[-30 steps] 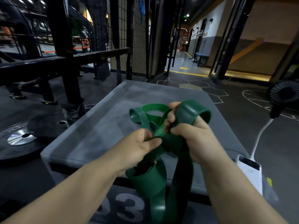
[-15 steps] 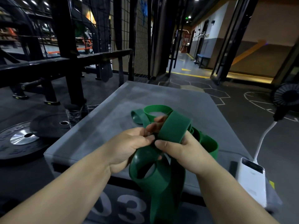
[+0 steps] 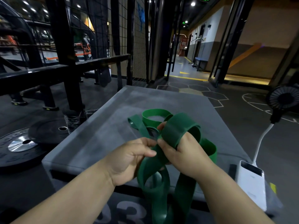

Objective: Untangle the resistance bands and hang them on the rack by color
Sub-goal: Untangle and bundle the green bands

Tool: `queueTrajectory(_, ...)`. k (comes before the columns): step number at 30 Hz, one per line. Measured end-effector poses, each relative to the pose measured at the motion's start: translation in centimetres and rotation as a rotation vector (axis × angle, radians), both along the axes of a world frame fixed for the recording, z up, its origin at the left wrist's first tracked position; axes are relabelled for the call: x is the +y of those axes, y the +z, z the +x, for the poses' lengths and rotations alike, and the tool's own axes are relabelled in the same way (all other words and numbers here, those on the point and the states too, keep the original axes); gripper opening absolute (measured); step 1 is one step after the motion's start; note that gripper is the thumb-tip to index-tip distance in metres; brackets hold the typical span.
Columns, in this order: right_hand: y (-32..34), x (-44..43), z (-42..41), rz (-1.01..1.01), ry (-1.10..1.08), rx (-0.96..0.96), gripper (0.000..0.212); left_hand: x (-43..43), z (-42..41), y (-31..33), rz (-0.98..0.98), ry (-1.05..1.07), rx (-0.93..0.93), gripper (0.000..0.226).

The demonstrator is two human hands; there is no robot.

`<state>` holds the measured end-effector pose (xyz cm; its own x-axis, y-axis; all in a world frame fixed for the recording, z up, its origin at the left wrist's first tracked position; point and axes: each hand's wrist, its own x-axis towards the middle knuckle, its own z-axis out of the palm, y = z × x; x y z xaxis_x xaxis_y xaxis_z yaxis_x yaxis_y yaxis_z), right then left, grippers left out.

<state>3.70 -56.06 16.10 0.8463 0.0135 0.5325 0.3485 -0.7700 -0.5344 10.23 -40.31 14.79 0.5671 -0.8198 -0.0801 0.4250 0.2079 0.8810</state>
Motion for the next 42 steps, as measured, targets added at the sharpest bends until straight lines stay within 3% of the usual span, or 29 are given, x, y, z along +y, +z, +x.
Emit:
queueTrajectory(2, -0.1, 0.0, -0.1, -0.052, -0.032, -0.022, 0.019, -0.1, 0.3, -0.2, 0.034, 0.062, 0.006, 0.033)
queueTrajectory(4, 0.0, -0.2, -0.2, 0.055, -0.022, -0.012, 0.008, 0.0, 0.7, -0.2, 0.048, 0.094, -0.004, 0.029)
queueTrajectory(10, 0.8, -0.3, -0.2, 0.349, -0.008, -0.072, 0.008, -0.1, 1.0, -1.0, 0.166, 0.074, -0.161, 0.025)
queueTrajectory(12, 1.0, -0.2, -0.2, 0.371, -0.055, -0.136, 0.007, -0.1, 0.9, -1.7, 0.214, 0.017, -0.249, 0.03)
queueTrajectory(16, 1.5, -0.7, -0.4, 0.457, -0.179, -0.211, 0.017, 0.5, 1.4, -2.5, 0.257, -0.212, -0.499, 0.061)
queueTrajectory(19, 2.0, -1.5, -0.6, 0.55, -0.224, -0.267, 0.01, 0.7, 1.8, -2.9, 0.403, -0.303, -0.818, 0.048)
queueTrajectory(21, 2.2, -1.8, -0.8, 0.565, -0.264, -0.297, 0.012, 0.3, 2.2, -4.0, 0.562, -0.196, -0.993, 0.048)
queueTrajectory(24, 2.4, -2.3, -0.9, 0.608, -0.341, -0.327, 0.006, -0.6, 2.7, -4.5, 0.684, 0.275, -1.076, 0.027)
queueTrajectory(27, 2.7, -2.8, -1.0, 0.681, -0.375, -0.387, 0.005, -0.3, 3.8, -3.7, 0.787, 0.486, -0.971, 0.016)
queueTrajectory(31, 3.1, -3.8, -1.4, 0.719, -0.438, -0.359, 0.005, 1.3, 4.2, -1.5, 0.336, 0.517, -0.494, 0.021)
queueTrajectory(34, 2.9, -3.7, -1.5, 0.771, -0.441, -0.264, 0.013, 1.4, 4.0, -1.2, 0.337, 0.45, -0.522, 0.011)
queueTrajectory(37, 2.7, -2.7, -1.3, 0.797, -0.378, -0.243, 0.014, -0.2, 3.6, -3.7, 0.518, 0.249, -0.541, 0.047)
queueTrajectory(39, 2.7, -2.1, -1.2, 0.778, -0.312, -0.266, 0.017, -1.9, 3.9, -6.2, 0.609, 0.331, -0.528, 0.057)
queueTrajectory(42, 2.5, -2.0, -1.4, 0.705, -0.265, -0.27, 0.019, -3.7, 5.5, -7.9, 0.652, 0.615, -0.498, 0.043)
